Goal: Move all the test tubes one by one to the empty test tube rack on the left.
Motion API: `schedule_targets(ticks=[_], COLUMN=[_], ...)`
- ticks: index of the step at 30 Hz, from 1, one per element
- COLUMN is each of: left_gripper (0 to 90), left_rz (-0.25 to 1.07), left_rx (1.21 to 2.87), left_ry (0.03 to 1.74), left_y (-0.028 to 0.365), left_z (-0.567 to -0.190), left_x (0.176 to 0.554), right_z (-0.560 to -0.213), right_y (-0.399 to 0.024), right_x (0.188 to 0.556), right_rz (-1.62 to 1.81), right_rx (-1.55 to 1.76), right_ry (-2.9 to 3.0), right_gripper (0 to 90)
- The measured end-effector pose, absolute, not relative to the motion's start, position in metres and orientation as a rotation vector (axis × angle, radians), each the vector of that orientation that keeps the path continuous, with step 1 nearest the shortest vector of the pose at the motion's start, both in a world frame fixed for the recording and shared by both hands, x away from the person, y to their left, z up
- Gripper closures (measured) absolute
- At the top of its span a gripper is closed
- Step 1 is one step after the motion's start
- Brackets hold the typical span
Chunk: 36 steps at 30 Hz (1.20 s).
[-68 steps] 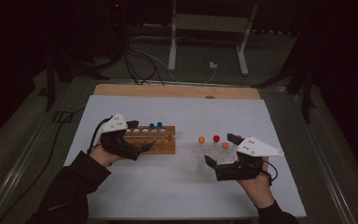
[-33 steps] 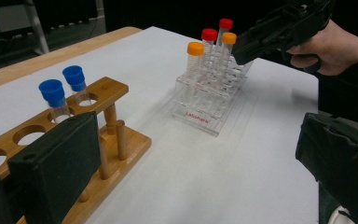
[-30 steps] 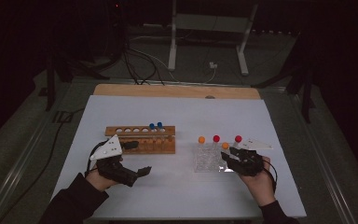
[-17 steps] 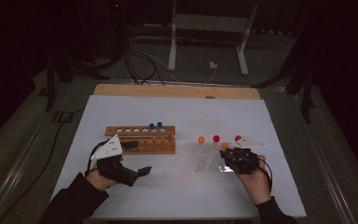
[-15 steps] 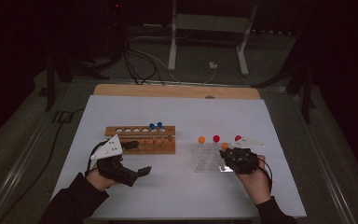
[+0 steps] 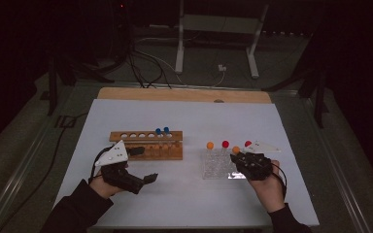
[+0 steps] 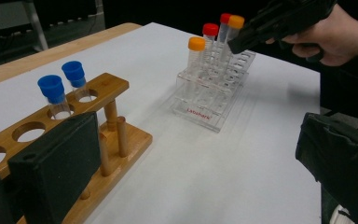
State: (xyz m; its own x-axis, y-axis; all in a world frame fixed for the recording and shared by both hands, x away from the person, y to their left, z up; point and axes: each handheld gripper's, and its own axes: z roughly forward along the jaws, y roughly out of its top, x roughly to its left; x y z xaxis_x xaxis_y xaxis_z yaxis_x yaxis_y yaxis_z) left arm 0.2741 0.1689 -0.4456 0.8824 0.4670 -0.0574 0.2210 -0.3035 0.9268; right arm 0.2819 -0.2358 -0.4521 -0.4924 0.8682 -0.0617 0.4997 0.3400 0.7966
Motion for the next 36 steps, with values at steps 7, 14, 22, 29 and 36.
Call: schedule_targets(ticks=[7,14,22,29,36], left_gripper=[1.0,1.0,1.0,1.0,1.0], left_rz=[0.264,0.269,0.259,0.262,0.241], left_rx=[1.890,1.892,1.888,1.895,1.897], left_ry=[0.502,0.499,0.489,0.473,0.454], left_y=[0.169,0.169,0.169,0.166,0.164], left_z=[-0.444,-0.444,-0.442,-0.439,-0.436], left_x=[0.273,0.273,0.272,0.270,0.268], right_z=[-0.440,-0.425,-0.410,-0.404,-0.409], right_y=[-0.237,-0.238,-0.234,-0.219,-0.194], right_x=[0.274,0.265,0.253,0.243,0.236], right_rz=[1.035,1.062,1.094,1.155,1.205], right_rx=[1.165,1.131,1.082,1.023,0.954], right_ry=[2.093,2.061,2.066,2.117,2.209], right_gripper=[74.9,74.9,74.9,74.9,74.8])
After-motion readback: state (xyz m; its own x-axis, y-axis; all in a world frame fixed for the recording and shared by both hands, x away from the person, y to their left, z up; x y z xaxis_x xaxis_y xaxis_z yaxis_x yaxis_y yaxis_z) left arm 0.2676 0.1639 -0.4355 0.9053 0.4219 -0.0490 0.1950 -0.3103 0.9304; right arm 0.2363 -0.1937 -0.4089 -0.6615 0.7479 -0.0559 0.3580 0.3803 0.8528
